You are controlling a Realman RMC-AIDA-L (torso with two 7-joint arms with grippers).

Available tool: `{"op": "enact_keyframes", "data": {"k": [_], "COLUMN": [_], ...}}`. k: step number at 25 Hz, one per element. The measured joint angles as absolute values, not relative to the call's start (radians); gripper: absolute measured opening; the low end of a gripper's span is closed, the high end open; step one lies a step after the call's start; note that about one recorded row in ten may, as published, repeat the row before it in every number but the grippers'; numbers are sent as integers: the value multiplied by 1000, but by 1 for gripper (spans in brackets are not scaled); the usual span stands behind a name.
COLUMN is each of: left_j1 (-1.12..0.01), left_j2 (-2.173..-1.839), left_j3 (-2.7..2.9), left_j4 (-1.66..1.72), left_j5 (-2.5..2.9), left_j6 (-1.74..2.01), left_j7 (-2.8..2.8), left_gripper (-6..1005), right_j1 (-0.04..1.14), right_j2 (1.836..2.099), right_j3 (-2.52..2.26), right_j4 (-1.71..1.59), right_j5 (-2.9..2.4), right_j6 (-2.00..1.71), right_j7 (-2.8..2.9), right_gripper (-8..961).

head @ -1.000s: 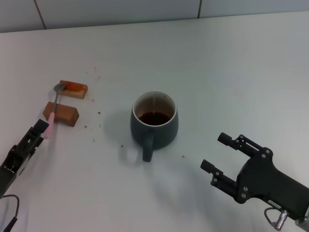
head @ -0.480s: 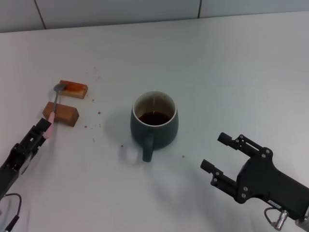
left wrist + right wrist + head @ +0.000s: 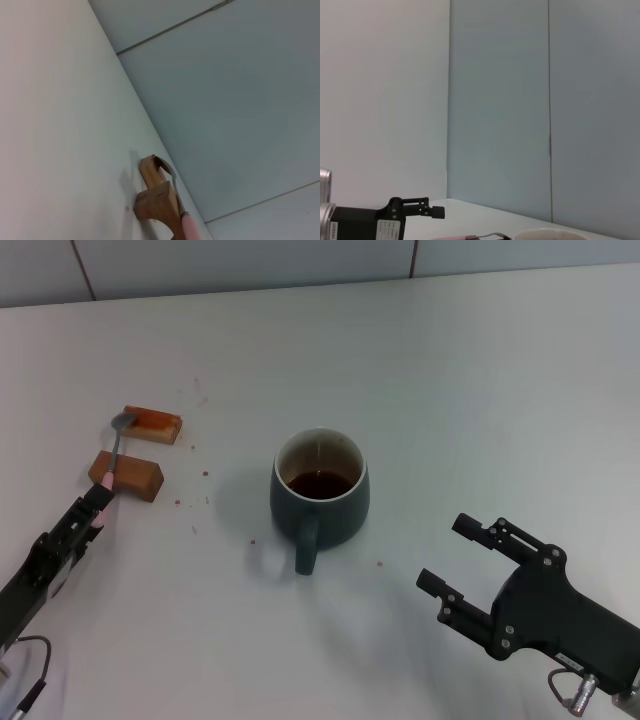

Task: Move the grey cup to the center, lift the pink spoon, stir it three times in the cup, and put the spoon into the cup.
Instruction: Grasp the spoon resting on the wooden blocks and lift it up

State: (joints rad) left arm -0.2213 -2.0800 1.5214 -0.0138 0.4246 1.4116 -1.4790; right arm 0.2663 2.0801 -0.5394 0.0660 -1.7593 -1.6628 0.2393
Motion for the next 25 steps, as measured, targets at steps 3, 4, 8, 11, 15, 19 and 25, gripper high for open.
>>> {"op": "enact_keyframes", "data": {"k": [3, 4, 8, 11, 15, 19, 25], "left_j1": [-227, -229, -233, -238, -242, -245, -252], "left_j2": [-2080, -2080, -2080, -2080, -2080, -2080, -2080], "left_j3": [1521, 1521, 1518, 1518, 1518, 1519, 1520], "left_j4": [-13, -11, -9, -12, -12, -12, -13], "left_j5": [425, 425, 425, 425, 425, 425, 425], "left_j6": [1408, 1405, 1404, 1402, 1395, 1392, 1391], "left_j7": [-1484, -1489, -1491, -1492, -1502, -1506, -1507], "left_gripper": [758, 758, 757, 756, 754, 753, 751], "right_j1": [265, 265, 265, 265, 267, 267, 267], "right_j2": [2080, 2080, 2080, 2080, 2080, 2080, 2080], "right_j3": [-538, -538, -538, -538, -538, -538, -538], "right_j4": [66, 66, 66, 66, 66, 66, 66], "right_j5": [-1759, -1759, -1759, -1759, -1759, -1759, -1759], "right_j6": [-1663, -1663, -1663, -1663, -1663, -1663, -1663], "right_j7": [239, 239, 239, 239, 239, 239, 239], "right_gripper": [676, 676, 676, 676, 676, 676, 676]}}
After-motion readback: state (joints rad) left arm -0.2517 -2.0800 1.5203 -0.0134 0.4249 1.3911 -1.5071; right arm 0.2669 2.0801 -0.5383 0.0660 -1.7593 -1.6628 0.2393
